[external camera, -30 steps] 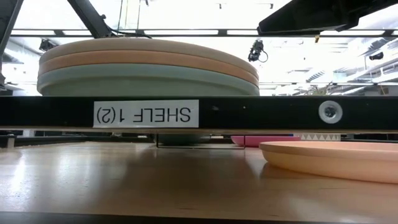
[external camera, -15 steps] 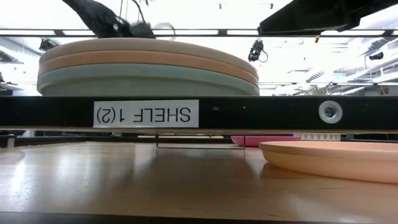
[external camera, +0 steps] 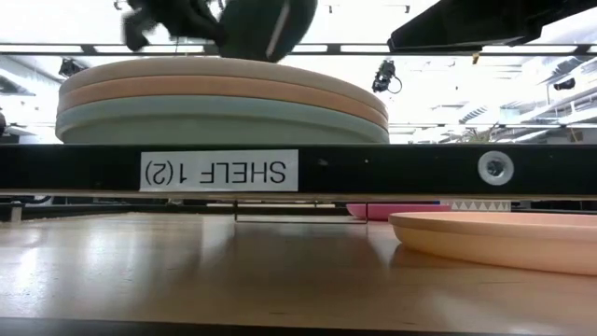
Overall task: Place and stack plates onto a shelf
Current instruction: Stack the dark blue plate on top of the orange plate on the shelf
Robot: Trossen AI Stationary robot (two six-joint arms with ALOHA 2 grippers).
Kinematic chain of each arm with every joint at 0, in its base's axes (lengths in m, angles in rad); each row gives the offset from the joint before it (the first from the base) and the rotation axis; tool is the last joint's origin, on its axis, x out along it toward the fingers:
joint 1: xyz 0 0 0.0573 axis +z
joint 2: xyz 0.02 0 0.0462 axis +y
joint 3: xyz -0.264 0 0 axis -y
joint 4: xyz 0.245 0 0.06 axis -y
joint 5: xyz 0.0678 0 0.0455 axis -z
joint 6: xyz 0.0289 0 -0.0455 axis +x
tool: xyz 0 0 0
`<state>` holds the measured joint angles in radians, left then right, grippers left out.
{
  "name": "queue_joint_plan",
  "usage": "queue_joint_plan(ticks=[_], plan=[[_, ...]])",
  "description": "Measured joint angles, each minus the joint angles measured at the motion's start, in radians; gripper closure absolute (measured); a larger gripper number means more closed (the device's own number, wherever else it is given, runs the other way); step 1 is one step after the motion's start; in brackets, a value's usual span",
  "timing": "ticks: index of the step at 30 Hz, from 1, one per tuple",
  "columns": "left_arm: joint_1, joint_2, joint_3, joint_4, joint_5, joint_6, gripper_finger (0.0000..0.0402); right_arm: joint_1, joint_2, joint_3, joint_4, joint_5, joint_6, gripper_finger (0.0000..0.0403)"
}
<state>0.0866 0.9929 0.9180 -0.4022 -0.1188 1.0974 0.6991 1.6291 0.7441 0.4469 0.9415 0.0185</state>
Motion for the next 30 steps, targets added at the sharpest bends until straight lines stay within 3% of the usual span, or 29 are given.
queue_joint_plan(ticks=[4, 7, 12, 16, 21, 26, 30], plan=[[-0.233, -0.016, 0.000, 0.012, -0.049, -0.111, 0.0385, 0.026, 0.000, 0.000, -0.001, 0.023, -0.009, 0.0250], [-0.395, 0.016, 0.001, 0.012, -0.149, -0.211, 0.0386, 0.058, 0.000, 0.000, -0.001, 0.090, -0.028, 0.0250], [-0.559, 0.124, 0.000, -0.026, -0.285, -0.426, 0.0386, 0.109, 0.000, 0.000, -0.001, 0.205, -0.048, 0.0250], [-0.574, 0.220, 0.000, -0.096, -0.287, -0.605, 0.0386, 0.124, 0.000, 0.000, 0.000, 0.218, -0.040, 0.0250], [-0.508, 0.337, 0.003, -0.121, -0.308, -0.767, 0.0386, 0.124, 0.000, 0.000, -0.001, 0.212, -0.031, 0.0250], [-0.447, 0.470, 0.098, -0.219, -0.287, -0.796, 0.0386, 0.124, 0.000, 0.000, 0.002, 0.212, -0.048, 0.0250], [-0.431, 0.564, 0.187, -0.291, -0.286, -0.723, 0.0386, 0.124, 0.000, 0.000, 0.000, 0.210, -0.048, 0.0250]])
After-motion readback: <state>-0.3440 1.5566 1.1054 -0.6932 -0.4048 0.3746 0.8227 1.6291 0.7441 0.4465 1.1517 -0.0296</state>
